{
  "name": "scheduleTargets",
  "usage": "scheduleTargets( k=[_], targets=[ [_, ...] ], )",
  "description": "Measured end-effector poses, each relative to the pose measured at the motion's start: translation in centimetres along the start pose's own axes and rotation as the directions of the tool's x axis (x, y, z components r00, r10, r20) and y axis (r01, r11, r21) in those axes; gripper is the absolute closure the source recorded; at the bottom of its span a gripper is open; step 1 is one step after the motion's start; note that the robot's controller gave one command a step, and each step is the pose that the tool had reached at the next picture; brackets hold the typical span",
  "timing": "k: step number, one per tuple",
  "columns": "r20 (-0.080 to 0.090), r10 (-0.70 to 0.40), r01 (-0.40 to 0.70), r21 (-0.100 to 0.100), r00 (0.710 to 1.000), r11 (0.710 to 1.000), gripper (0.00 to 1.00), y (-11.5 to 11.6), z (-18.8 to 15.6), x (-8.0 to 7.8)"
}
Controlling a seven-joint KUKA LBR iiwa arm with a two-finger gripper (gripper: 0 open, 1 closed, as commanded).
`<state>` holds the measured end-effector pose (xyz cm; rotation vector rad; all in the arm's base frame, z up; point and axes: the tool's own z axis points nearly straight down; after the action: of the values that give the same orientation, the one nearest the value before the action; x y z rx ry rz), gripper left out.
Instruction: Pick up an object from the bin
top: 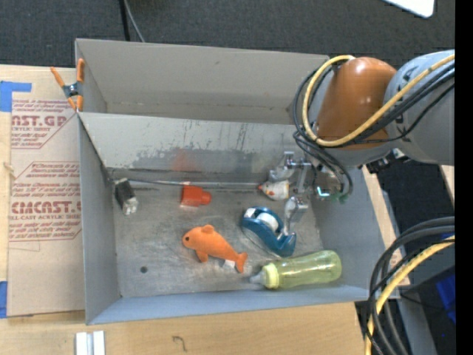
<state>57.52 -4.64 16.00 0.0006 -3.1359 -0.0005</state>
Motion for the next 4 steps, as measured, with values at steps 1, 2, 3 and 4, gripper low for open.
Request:
scheduleTargets(
  k=[1, 2, 3, 4],
  targets=[
    [0.008, 0.000, 0.000, 0.001, 1.000, 1.000, 0.00, 0.0, -0.4, -0.2],
    [0.010, 0.087, -0.087, -0.001, 0.996, 0.996, 0.00, 0.3, 6.7, 2.9],
    [0.012, 0.193, -0.193, -0.002, 0.981, 0.981, 0.00, 0.5, 8.2, 3.7],
    [0.010, 0.188, -0.188, 0.000, 0.982, 0.982, 0.00, 1.3, 5.9, 4.6]
  ],
)
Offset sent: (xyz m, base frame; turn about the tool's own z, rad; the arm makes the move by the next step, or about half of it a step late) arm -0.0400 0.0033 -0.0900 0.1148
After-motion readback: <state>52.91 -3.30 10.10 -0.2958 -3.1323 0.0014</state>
